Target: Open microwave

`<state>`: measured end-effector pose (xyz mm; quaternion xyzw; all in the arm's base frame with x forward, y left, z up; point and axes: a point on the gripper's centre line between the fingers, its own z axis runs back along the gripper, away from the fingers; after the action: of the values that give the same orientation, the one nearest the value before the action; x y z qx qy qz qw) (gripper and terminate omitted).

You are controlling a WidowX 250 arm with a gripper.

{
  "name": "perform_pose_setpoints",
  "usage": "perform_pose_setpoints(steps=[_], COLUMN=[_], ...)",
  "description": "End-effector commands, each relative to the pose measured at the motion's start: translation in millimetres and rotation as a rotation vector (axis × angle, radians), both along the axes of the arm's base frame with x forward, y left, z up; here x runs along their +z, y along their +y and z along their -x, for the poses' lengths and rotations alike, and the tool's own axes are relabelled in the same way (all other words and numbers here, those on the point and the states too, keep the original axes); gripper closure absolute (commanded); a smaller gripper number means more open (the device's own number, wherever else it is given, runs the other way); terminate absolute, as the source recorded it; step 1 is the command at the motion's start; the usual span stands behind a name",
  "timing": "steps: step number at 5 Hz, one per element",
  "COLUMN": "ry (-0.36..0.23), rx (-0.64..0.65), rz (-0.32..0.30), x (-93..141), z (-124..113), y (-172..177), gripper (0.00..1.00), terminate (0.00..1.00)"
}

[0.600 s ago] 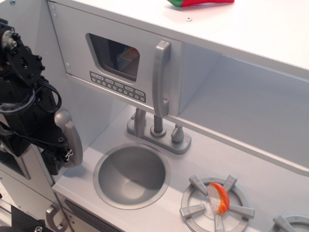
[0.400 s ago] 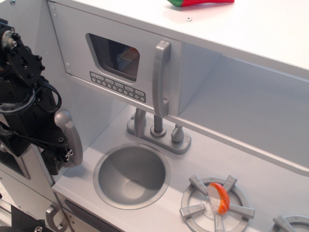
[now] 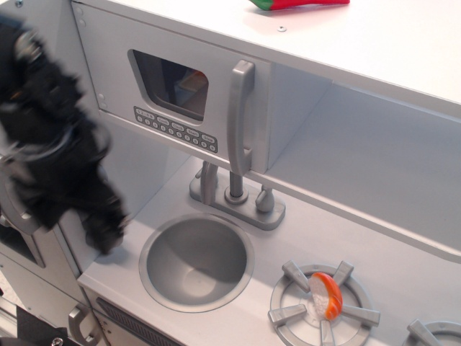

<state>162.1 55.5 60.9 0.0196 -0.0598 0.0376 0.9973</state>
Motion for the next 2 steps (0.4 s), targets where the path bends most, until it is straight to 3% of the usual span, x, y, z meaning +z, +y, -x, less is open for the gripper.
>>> perform_pose_setpoints(steps=[1,2], ry=[-0.059,-0.112], rx=[-0.005,0.002], rz=[0.072,0.091], x=[38.7,46.6], z=[-51.6,-68.2], y=[-43.5,-55.2], gripper=[0.0,0.0], terminate=[0.0,0.0])
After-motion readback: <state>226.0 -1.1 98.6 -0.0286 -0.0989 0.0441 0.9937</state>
